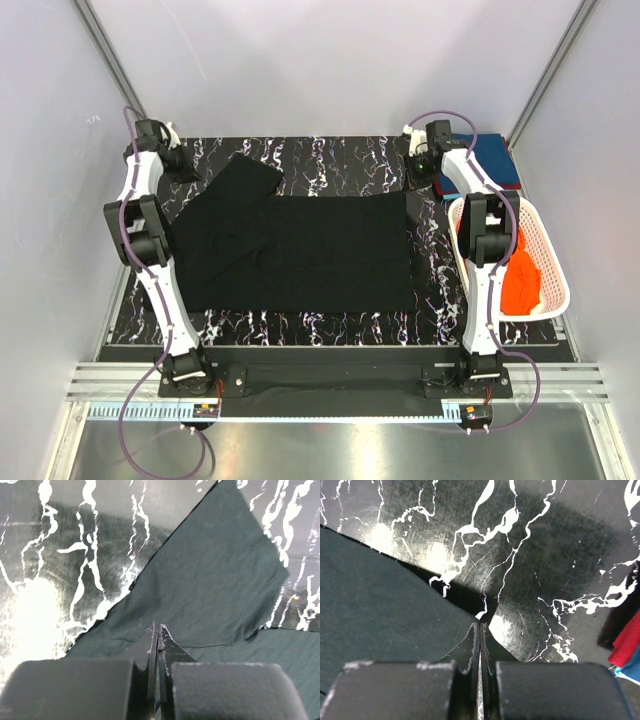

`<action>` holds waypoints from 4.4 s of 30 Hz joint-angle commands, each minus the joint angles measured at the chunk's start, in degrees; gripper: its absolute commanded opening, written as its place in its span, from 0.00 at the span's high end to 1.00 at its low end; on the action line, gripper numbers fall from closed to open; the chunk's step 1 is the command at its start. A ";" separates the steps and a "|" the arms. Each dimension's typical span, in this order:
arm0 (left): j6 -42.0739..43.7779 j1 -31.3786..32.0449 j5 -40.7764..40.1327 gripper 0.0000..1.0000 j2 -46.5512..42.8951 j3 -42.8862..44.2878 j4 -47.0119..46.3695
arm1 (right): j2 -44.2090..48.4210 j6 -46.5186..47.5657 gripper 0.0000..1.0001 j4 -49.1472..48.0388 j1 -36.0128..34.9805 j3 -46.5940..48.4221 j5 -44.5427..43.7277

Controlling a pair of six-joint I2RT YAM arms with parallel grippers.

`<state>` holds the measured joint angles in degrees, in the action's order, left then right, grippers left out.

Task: Fold and stack the t-shirts
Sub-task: Fold the tshirt

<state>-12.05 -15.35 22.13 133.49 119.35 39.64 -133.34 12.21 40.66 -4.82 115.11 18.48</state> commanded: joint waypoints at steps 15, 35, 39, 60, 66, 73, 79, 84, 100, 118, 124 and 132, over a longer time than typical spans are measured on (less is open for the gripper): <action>6.78 0.24 -6.14 0.53 1.42 -0.35 -0.18 | 3.88 -0.78 1.00 -2.61 0.07 -0.94 0.95; 7.84 0.41 -4.29 0.78 4.67 2.29 2.11 | 3.70 -0.08 1.00 -2.61 0.16 -1.20 0.68; 6.43 0.50 -2.27 1.00 4.15 3.43 2.11 | 4.49 0.27 1.00 -2.52 0.07 -1.82 -0.55; 3.09 0.41 -3.67 1.00 -3.49 0.10 1.76 | 12.04 -0.34 1.00 -11.20 0.07 -12.80 -8.02; 2.30 0.50 -4.99 1.00 -9.21 -7.10 -1.31 | 15.38 -3.24 1.00 -16.83 -0.02 -18.34 -5.13; 1.51 0.24 -6.31 1.00 -12.90 -12.03 -2.90 | 19.51 -4.04 1.00 -20.88 -0.81 -25.44 -6.61; -1.82 -0.38 -8.42 1.00 -16.85 -19.04 -7.46 | 24.08 -5.34 1.00 -26.68 -0.89 -33.09 -12.15; -2.62 -0.29 -8.86 1.00 -18.35 -21.53 -8.70 | 26.02 -6.93 1.00 -30.20 -0.98 -37.24 -11.80; -1.83 1.46 -7.00 0.48 -3.16 -6.43 -7.21 | 24.53 -7.29 1.00 -29.94 -3.97 -35.31 -7.40; 0.54 2.96 -5.69 0.95 1.51 -2.72 -6.50 | 22.60 -3.42 1.00 -28.45 -4.67 -33.19 -11.01; -0.78 2.87 -6.66 1.00 -3.75 -5.44 -6.24 | 23.64 -3.24 1.00 -29.24 -4.67 -35.39 -14.16; -0.69 2.35 -7.89 1.00 -10.61 -11.93 -6.94 | 26.90 -3.41 1.00 -33.01 -4.67 -39.95 -18.22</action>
<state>-12.34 -12.34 15.31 128.77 109.51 34.52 -110.30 8.36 11.40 -9.21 76.51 2.90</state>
